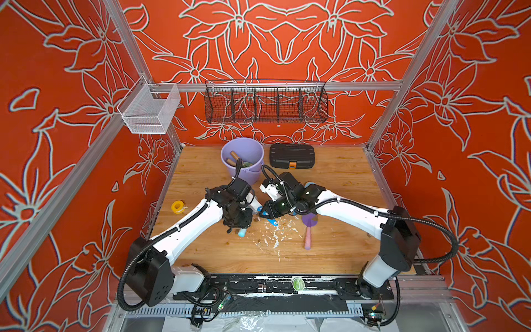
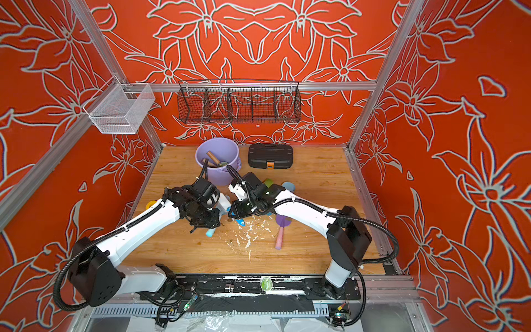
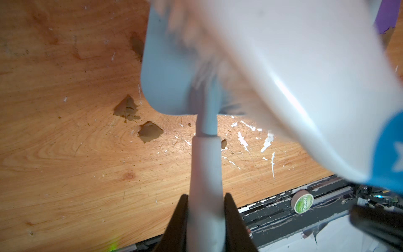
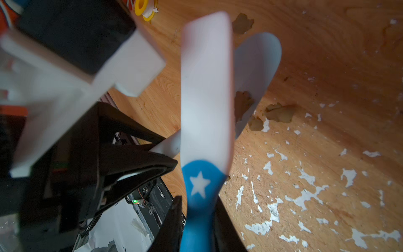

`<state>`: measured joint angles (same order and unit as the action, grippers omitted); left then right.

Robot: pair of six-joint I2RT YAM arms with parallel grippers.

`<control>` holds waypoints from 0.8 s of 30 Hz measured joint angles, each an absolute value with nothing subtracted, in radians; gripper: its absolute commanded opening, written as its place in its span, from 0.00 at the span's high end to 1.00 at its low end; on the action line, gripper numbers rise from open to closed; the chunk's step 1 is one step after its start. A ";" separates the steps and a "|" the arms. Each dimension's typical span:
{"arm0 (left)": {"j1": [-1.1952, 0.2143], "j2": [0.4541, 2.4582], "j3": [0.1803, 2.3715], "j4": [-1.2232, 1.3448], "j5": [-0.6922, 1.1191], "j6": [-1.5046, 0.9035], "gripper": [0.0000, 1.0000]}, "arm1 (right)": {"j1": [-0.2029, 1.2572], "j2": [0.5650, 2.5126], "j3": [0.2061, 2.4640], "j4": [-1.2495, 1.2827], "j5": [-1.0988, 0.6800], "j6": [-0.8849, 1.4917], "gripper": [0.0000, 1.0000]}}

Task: Brush the soil off the hand trowel and place it into the bucket
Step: Brush off the soil from the hand trowel.

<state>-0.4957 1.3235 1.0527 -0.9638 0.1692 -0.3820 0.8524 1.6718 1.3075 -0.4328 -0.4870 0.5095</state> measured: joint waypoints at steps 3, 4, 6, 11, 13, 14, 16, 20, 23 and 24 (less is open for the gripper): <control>-0.497 1.324 1.053 -0.963 0.170 -0.382 1.00 | 0.852 1.689 1.323 -0.432 -0.501 0.505 1.00; -0.497 1.323 1.053 -0.963 0.170 -0.382 1.00 | 0.852 1.696 1.326 -0.429 -0.506 0.504 1.00; -0.497 1.323 1.053 -0.963 0.170 -0.382 1.00 | 0.852 1.710 1.327 -0.422 -0.514 0.505 1.00; -0.497 1.313 1.053 -0.959 0.181 -0.382 1.00 | 0.852 1.740 1.321 -0.407 -0.517 0.505 1.00; -0.497 1.307 1.053 -0.960 0.185 -0.382 1.00 | 0.847 1.746 1.319 -0.410 -0.499 0.504 1.00; -0.497 1.306 1.053 -0.960 0.186 -0.382 1.00 | 0.846 1.748 1.319 -0.412 -0.477 0.501 1.00; -0.498 1.305 1.053 -0.958 0.190 -0.382 1.00 | 0.844 1.748 1.319 -0.421 -0.433 0.495 1.00; -0.498 1.304 1.053 -0.955 0.204 -0.382 1.00 | 0.820 1.757 1.319 -0.437 -0.317 0.477 1.00; -0.498 1.302 1.052 -0.958 0.204 -0.382 1.00 | 0.783 1.772 1.324 -0.444 -0.247 0.469 1.00; -0.498 1.298 1.051 -0.958 0.203 -0.382 1.00 | 0.774 1.777 1.326 -0.447 -0.229 0.465 1.00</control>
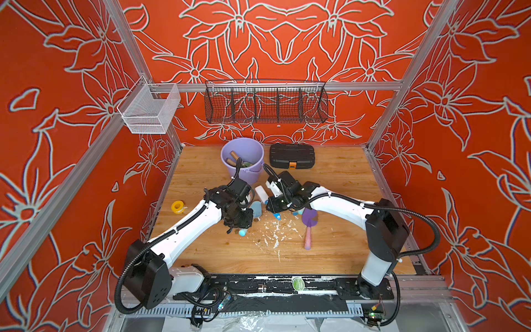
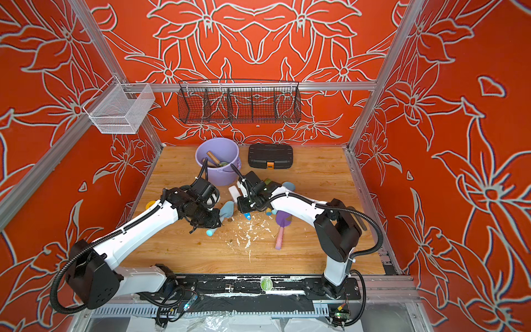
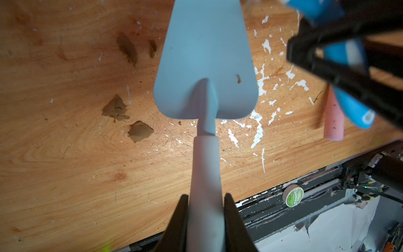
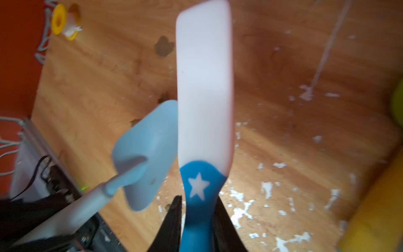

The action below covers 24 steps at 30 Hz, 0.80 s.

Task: Brush the soil off the hand trowel and place it into the bucket
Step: Brush off the soil from the hand trowel.

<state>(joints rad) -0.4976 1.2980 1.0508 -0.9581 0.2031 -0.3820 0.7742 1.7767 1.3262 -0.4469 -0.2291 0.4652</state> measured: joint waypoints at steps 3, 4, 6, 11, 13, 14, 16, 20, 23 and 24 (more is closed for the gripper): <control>-0.498 1.289 1.051 -0.963 0.202 -0.382 1.00 | 0.749 1.777 1.328 -0.452 -0.213 0.455 1.00; -0.498 1.287 1.050 -0.963 0.201 -0.382 1.00 | 0.749 1.776 1.328 -0.451 -0.215 0.453 1.00; -0.498 1.286 1.045 -0.963 0.200 -0.382 1.00 | 0.753 1.770 1.328 -0.451 -0.227 0.453 1.00; -0.498 1.286 1.036 -0.963 0.198 -0.382 1.00 | 0.757 1.693 1.308 -0.431 -0.299 0.462 1.00; -0.498 1.286 1.033 -0.963 0.197 -0.383 1.00 | 0.760 1.642 1.279 -0.405 -0.346 0.474 1.00; -0.498 1.286 1.032 -0.960 0.198 -0.384 1.00 | 0.763 1.621 1.265 -0.393 -0.371 0.480 1.00; -0.498 1.286 1.032 -0.949 0.199 -0.390 1.00 | 0.771 1.599 1.249 -0.376 -0.419 0.486 1.00; -0.498 1.308 1.032 -0.911 0.209 -0.410 1.00 | 0.807 1.599 1.201 -0.324 -0.479 0.505 1.00; -0.498 1.335 1.027 -0.871 0.220 -0.434 1.00 | 0.819 1.598 1.142 -0.315 -0.483 0.529 1.00; -0.498 1.338 1.018 -0.852 0.225 -0.444 1.00 | 0.813 1.596 1.121 -0.308 -0.480 0.540 1.00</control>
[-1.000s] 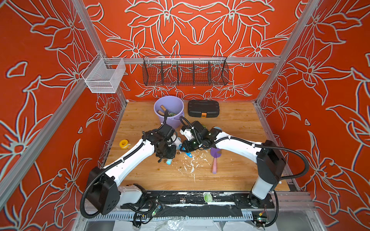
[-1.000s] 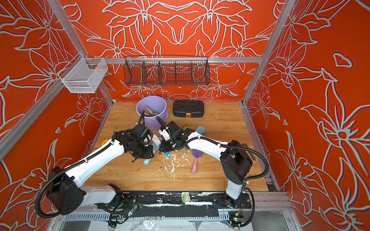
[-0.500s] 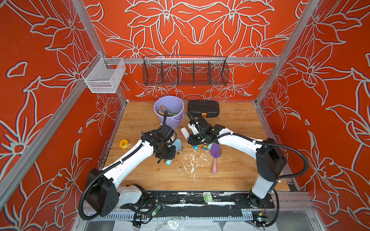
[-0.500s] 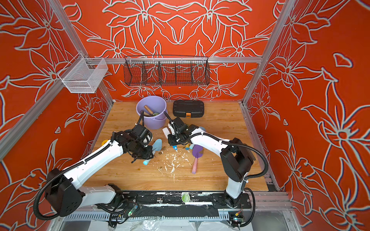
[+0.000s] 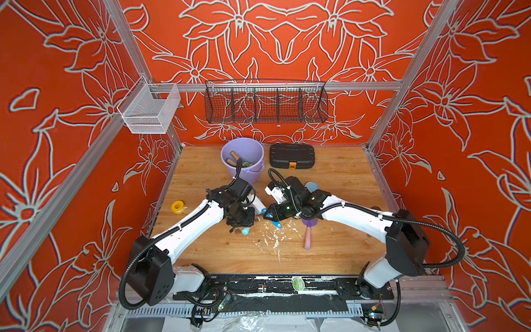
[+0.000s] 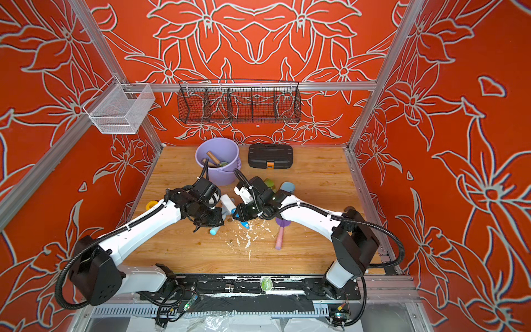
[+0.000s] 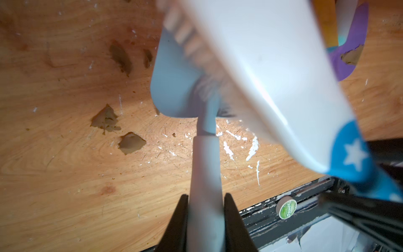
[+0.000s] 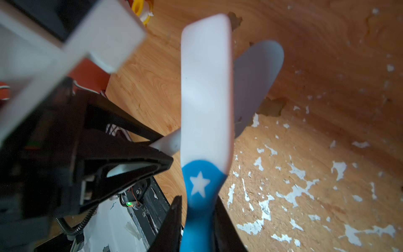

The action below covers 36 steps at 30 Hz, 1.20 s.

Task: Brush the soil off the hand trowel and place it into the bucket
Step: Brush off the soil from the hand trowel.

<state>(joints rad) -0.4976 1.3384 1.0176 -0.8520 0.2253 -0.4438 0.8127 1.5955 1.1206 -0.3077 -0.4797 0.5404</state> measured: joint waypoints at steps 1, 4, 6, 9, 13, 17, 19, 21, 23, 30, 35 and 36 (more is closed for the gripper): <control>-0.498 1.340 1.009 -0.841 0.233 -0.452 1.00 | 0.806 1.592 1.102 -0.299 -0.477 0.552 1.00; -0.493 1.345 0.985 -0.818 0.298 -0.475 1.00 | 0.771 1.551 1.034 -0.267 -0.467 0.597 1.00; -0.482 1.345 0.963 -0.780 0.376 -0.488 1.00 | 0.746 1.502 0.995 -0.244 -0.458 0.629 1.00; -0.447 1.338 0.900 -0.691 0.513 -0.517 1.00 | 0.714 1.436 0.957 -0.201 -0.453 0.668 1.00; -0.357 1.330 0.820 -0.606 0.717 -0.552 1.00 | 0.673 1.349 0.903 -0.136 -0.454 0.718 1.00; -0.265 1.312 0.794 -0.548 0.881 -0.571 1.00 | 0.629 1.283 0.853 -0.107 -0.472 0.752 1.00; -0.225 1.293 0.789 -0.517 0.946 -0.585 1.00 | 0.612 1.275 0.840 -0.086 -0.483 0.765 1.00; -0.193 1.274 0.785 -0.483 0.995 -0.608 1.00 | 0.598 1.274 0.822 -0.058 -0.496 0.777 1.00; -0.167 1.254 0.776 -0.439 1.036 -0.640 1.00 | 0.595 1.274 0.799 -0.023 -0.514 0.796 1.00; -0.116 1.196 0.693 -0.241 1.109 -0.825 1.00 | 0.595 1.280 0.749 0.120 -0.579 0.875 1.00; -0.104 1.190 0.657 -0.138 1.139 -0.929 1.00 | 0.593 1.333 0.736 0.297 -0.661 0.977 1.00; -0.101 1.190 0.655 -0.126 1.143 -0.942 1.00 | 0.593 1.344 0.732 0.323 -0.672 0.994 1.00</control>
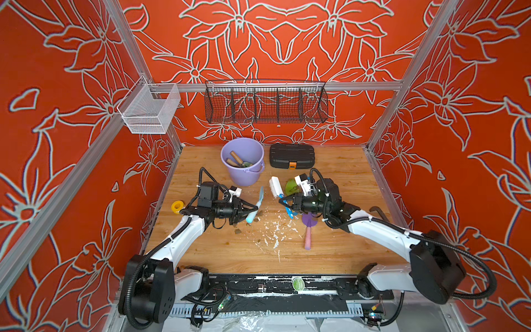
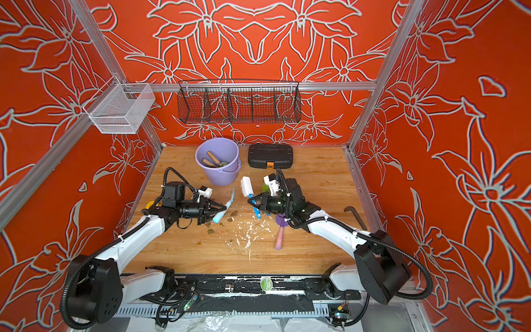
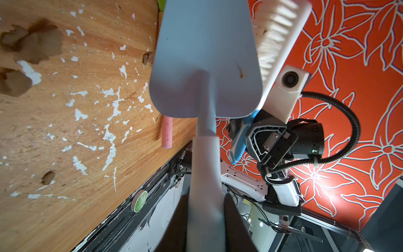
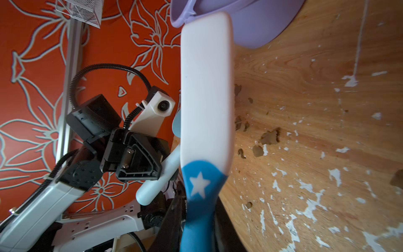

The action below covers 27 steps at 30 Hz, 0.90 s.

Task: Brush the soil off the hand trowel and place it into the bucket
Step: Brush off the soil from the hand trowel.

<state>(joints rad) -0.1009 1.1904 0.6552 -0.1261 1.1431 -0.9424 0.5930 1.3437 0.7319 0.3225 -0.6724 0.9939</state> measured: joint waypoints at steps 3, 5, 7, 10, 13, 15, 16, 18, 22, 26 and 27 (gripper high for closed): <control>-0.090 1.191 0.653 -0.095 1.153 -0.968 1.00 | 0.593 1.361 0.714 0.377 -0.699 1.040 1.00; -0.087 1.192 0.653 -0.075 1.164 -0.984 1.00 | 0.593 1.360 0.700 0.401 -0.708 1.062 1.00; -0.086 1.196 0.653 -0.063 1.171 -0.992 1.00 | 0.593 1.360 0.691 0.415 -0.713 1.076 1.00; -0.086 1.202 0.653 -0.053 1.175 -0.997 1.00 | 0.598 1.360 0.686 0.425 -0.721 1.087 1.00; -0.085 1.208 0.653 -0.043 1.177 -1.000 1.00 | 0.611 1.361 0.686 0.439 -0.723 1.093 1.00; -0.085 1.213 0.653 -0.041 1.178 -1.002 1.00 | 0.625 1.364 0.687 0.445 -0.723 1.095 1.00; -0.085 1.214 0.653 -0.041 1.178 -1.003 1.00 | 0.632 1.370 0.687 0.449 -0.723 1.097 1.00; -0.085 1.214 0.653 -0.039 1.180 -1.008 1.00 | 0.644 1.387 0.687 0.459 -0.724 1.103 1.00; -0.085 1.214 0.653 -0.034 1.180 -1.015 1.00 | 0.666 1.438 0.687 0.477 -0.723 1.116 1.00; -0.085 1.214 0.653 -0.031 1.180 -1.019 1.00 | 0.683 1.469 0.687 0.484 -0.724 1.130 1.00; -0.085 1.215 0.653 -0.031 1.180 -1.019 1.00 | 0.683 1.472 0.687 0.484 -0.723 1.132 1.00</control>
